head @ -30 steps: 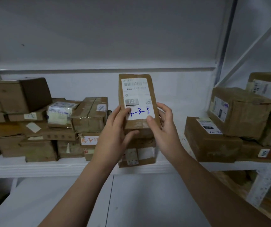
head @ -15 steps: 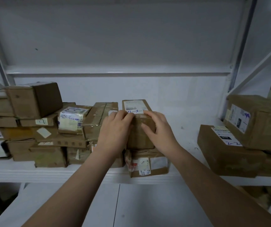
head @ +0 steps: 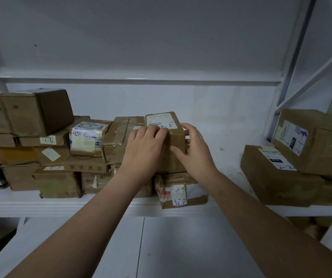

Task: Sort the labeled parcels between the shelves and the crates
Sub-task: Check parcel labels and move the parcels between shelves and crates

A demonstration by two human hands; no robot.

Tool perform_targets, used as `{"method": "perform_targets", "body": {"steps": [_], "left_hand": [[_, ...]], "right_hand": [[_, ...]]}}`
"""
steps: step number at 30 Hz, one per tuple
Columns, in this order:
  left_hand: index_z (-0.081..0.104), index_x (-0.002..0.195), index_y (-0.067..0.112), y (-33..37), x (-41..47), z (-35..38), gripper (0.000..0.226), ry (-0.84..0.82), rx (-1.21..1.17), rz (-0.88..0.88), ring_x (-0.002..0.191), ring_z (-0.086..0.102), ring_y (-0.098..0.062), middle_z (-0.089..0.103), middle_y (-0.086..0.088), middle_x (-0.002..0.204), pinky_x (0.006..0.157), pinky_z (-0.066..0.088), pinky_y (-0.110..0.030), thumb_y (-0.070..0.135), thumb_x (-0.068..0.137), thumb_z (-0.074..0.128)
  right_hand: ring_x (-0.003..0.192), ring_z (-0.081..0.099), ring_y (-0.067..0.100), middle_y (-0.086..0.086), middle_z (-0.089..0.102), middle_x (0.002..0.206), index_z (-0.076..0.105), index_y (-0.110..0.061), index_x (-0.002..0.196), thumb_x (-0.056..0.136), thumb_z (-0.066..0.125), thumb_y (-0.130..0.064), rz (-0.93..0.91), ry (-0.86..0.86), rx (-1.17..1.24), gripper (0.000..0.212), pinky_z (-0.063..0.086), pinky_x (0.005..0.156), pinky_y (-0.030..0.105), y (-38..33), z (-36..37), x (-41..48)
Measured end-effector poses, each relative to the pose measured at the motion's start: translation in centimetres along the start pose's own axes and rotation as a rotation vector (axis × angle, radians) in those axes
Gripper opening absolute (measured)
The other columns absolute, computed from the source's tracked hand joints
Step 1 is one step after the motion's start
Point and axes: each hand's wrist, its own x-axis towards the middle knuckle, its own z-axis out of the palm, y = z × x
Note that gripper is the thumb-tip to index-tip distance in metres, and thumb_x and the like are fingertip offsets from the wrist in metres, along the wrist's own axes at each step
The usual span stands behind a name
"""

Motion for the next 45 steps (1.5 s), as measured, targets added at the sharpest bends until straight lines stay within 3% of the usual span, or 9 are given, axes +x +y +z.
{"method": "perform_targets", "body": {"steps": [6,14,18,21,25,30,36,40,45], "left_hand": [[0.06,0.118,0.012,0.6,-0.2,-0.1,0.034,0.009,-0.05,0.039,0.102,0.056,-0.033,0.061,-0.01,0.115,0.086,0.039,-0.043,0.021,0.085,0.061],[0.059,0.119,0.012,5.1,0.0,-0.5,0.034,0.029,-0.213,0.132,0.113,0.051,-0.033,0.059,-0.01,0.118,0.092,0.036,-0.044,0.023,0.087,0.06],[0.056,0.125,0.016,9.6,0.5,1.0,0.037,-0.028,-0.302,0.195,0.117,0.048,-0.028,0.056,-0.006,0.125,0.096,0.034,-0.04,0.028,0.091,0.055],[0.054,0.128,0.018,13.4,1.4,2.6,0.037,-0.062,-0.382,0.225,0.119,0.047,-0.025,0.055,-0.003,0.127,0.097,0.033,-0.038,0.03,0.092,0.054],[0.055,0.126,0.018,18.1,3.0,4.8,0.036,-0.077,-0.474,0.248,0.115,0.05,-0.025,0.057,-0.003,0.124,0.095,0.036,-0.037,0.027,0.091,0.055],[0.052,0.129,0.021,24.2,5.6,7.2,0.039,-0.115,-0.555,0.258,0.116,0.047,-0.02,0.053,0.0,0.129,0.097,0.037,-0.035,0.03,0.092,0.053],[0.052,0.129,0.021,26.5,7.0,9.2,0.038,-0.129,-0.591,0.201,0.115,0.048,-0.019,0.054,0.0,0.129,0.097,0.039,-0.033,0.031,0.092,0.054],[0.052,0.128,0.018,25.8,6.9,10.1,0.037,-0.177,-0.645,0.125,0.114,0.048,-0.021,0.054,-0.003,0.128,0.096,0.044,-0.038,0.03,0.092,0.053],[0.053,0.129,0.018,25.2,6.9,11.0,0.038,-0.214,-0.731,0.089,0.114,0.047,-0.02,0.054,-0.002,0.127,0.096,0.041,-0.034,0.027,0.093,0.054]], "right_hand": [[0.114,0.054,0.017,0.002,0.048,0.136,0.026,-0.028,0.146,0.088,0.065,-0.025,0.086,-0.055,-0.09,0.069,0.05,0.095,0.041,1.2,-1.5,-1.2],[0.098,0.048,0.001,-0.004,0.054,0.126,0.052,-0.024,0.128,0.092,0.057,-0.024,0.065,0.067,-0.319,0.037,0.045,0.078,0.019,3.9,-7.5,-4.4],[0.107,0.055,0.013,-0.001,0.059,0.118,0.062,-0.016,0.115,0.089,0.057,-0.014,0.051,0.134,-0.451,0.026,0.042,0.086,0.025,5.3,-12.4,-5.9],[0.102,0.054,0.015,0.001,0.058,0.115,0.062,-0.014,0.114,0.089,0.053,-0.012,0.069,0.189,-0.534,0.027,0.036,0.081,0.021,6.0,-17.0,-6.1],[0.107,0.051,0.018,0.002,0.055,0.121,0.06,-0.016,0.119,0.089,0.054,-0.017,0.144,0.268,-0.63,0.03,0.036,0.082,0.025,7.6,-22.5,-6.3],[0.131,0.03,0.027,0.008,0.036,0.141,0.043,-0.022,0.136,0.089,0.056,-0.039,0.304,0.345,-0.849,0.051,0.033,0.104,0.043,10.4,-27.9,-5.9],[0.14,0.02,0.035,0.019,0.025,0.152,0.027,-0.014,0.146,0.089,0.038,-0.063,0.217,0.205,-1.104,0.076,0.018,0.114,0.047,12.5,-28.0,-1.5],[0.139,0.021,0.04,0.022,0.031,0.149,0.041,-0.013,0.135,0.083,0.034,-0.074,0.224,0.211,-1.184,0.08,0.01,0.114,0.053,13.6,-27.3,-0.4],[0.136,0.024,0.04,0.009,0.036,0.146,0.035,-0.023,0.132,0.076,0.042,-0.074,0.307,0.175,-1.104,0.076,0.014,0.108,0.063,12.9,-26.9,1.2]]}}
